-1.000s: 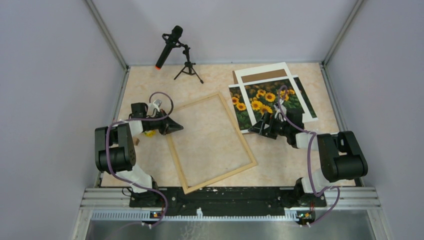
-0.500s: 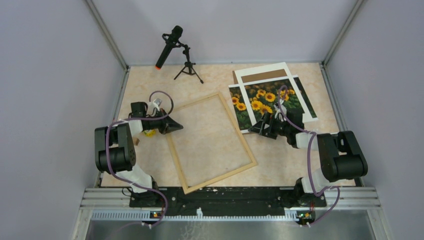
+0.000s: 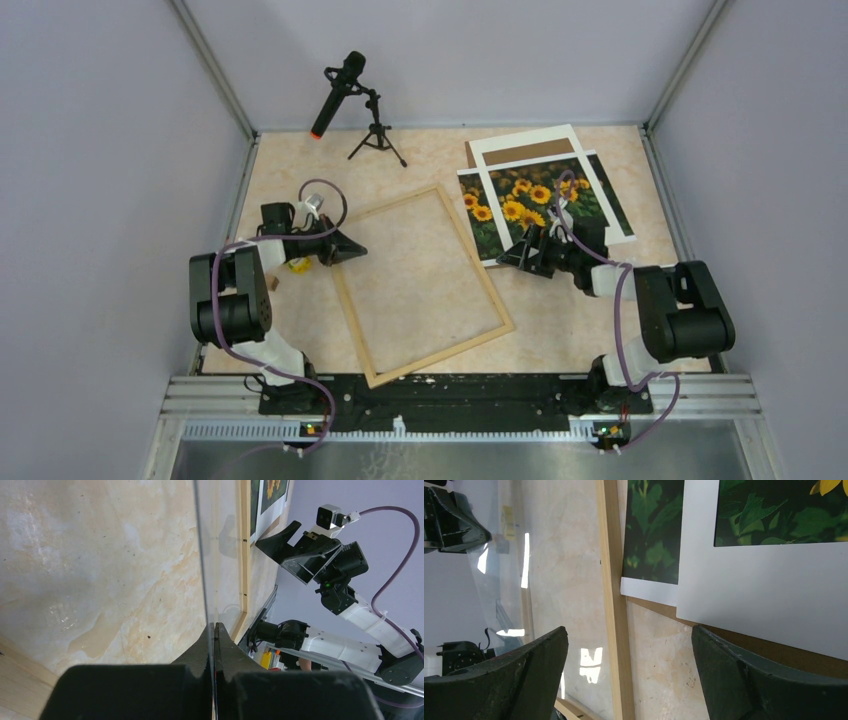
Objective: Put the photo into the frame
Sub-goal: Place the photo frame item in the photo frame.
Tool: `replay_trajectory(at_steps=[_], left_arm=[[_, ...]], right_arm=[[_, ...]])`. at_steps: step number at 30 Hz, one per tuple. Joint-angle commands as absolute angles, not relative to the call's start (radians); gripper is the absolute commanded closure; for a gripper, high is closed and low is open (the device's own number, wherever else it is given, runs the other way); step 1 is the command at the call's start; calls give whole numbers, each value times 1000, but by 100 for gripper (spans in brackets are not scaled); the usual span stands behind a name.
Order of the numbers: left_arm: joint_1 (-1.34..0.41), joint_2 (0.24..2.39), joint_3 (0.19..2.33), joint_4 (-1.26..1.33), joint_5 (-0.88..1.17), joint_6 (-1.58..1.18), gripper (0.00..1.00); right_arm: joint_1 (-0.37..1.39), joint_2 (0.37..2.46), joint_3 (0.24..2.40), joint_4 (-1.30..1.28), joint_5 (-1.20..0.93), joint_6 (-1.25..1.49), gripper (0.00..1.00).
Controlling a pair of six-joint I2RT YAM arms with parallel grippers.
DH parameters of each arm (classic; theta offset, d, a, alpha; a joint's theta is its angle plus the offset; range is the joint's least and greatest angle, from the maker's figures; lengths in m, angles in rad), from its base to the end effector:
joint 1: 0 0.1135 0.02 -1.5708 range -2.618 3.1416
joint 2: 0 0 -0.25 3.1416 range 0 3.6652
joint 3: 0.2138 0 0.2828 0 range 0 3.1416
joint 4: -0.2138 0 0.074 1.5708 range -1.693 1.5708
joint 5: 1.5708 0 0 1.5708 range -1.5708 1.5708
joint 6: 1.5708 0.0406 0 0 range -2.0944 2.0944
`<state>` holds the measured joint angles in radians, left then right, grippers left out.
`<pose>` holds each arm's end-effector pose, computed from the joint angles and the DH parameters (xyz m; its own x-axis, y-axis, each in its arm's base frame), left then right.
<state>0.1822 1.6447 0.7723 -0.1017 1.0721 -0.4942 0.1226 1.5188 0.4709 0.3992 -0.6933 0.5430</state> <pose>0.3159 0.0219 0.1125 -0.9053 -0.3975 -0.1501 -0.0349 0.4217 -0.9061 0.2756 0.0601 0.0901 -0.8231 0.2990 -0.4827 -0.2034 0.6384 0.7423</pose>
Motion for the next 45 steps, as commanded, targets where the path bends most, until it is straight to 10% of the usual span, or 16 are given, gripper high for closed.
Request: replay_trajectory(at_steps=[1,17,33,45], left_arm=[[176,1621,774,-34,1115,-497,100],[162,1677,844,-122,1041,-506,100],[147,1644,891,-216,928,-506,47],[128,1591,926,-309,837,-474,32]], right_arm=[[119,1550,450,390,-669,520,8],[125,1554,454,388,-669,519,8],[125,1551,452,393,-683,522,8],[126,1544,450,393,-693,525,8]])
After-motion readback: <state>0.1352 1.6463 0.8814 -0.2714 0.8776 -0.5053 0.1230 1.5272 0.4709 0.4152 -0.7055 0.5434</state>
